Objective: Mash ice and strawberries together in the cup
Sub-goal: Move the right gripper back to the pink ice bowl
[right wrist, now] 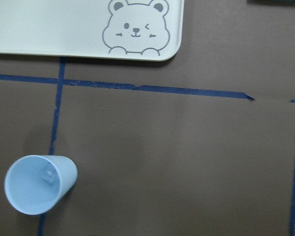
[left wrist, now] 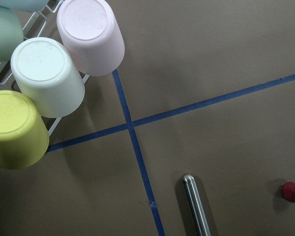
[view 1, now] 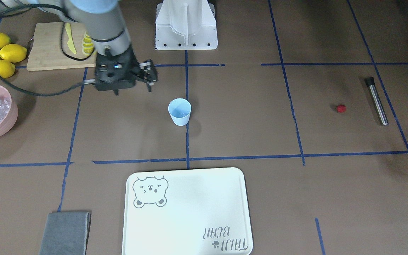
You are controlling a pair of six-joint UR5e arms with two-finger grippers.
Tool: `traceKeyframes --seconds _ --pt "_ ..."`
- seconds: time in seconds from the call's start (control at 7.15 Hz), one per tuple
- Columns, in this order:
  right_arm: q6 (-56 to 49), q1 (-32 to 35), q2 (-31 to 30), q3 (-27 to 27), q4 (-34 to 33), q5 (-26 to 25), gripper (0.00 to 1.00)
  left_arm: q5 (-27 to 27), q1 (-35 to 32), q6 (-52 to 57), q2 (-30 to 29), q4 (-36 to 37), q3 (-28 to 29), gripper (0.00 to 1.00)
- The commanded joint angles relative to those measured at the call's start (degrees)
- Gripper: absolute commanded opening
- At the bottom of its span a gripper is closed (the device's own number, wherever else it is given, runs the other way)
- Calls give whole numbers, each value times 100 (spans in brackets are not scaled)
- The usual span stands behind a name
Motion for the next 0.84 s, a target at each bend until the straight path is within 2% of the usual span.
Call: traceKeyframes --seconds 0.0,0.14,0.28,0.42,0.7 --pt "-1711 1334 -1688 716 65 872 99 -9 0 0 3 0 -22 100" --pt "-2931 2037 -2453 683 256 1250 99 -9 0 -17 -6 0 -22 100" --pt "-3474 2331 -2913 648 328 1315 99 -9 0 -157 -6 -9 -48 100" --pt "-3419 2325 -3178 500 328 1316 99 -9 0 -210 3 0 -101 100" --pt "-3322 2325 -3390 -272 1438 1307 99 0 9 -211 -6 0 -110 100"
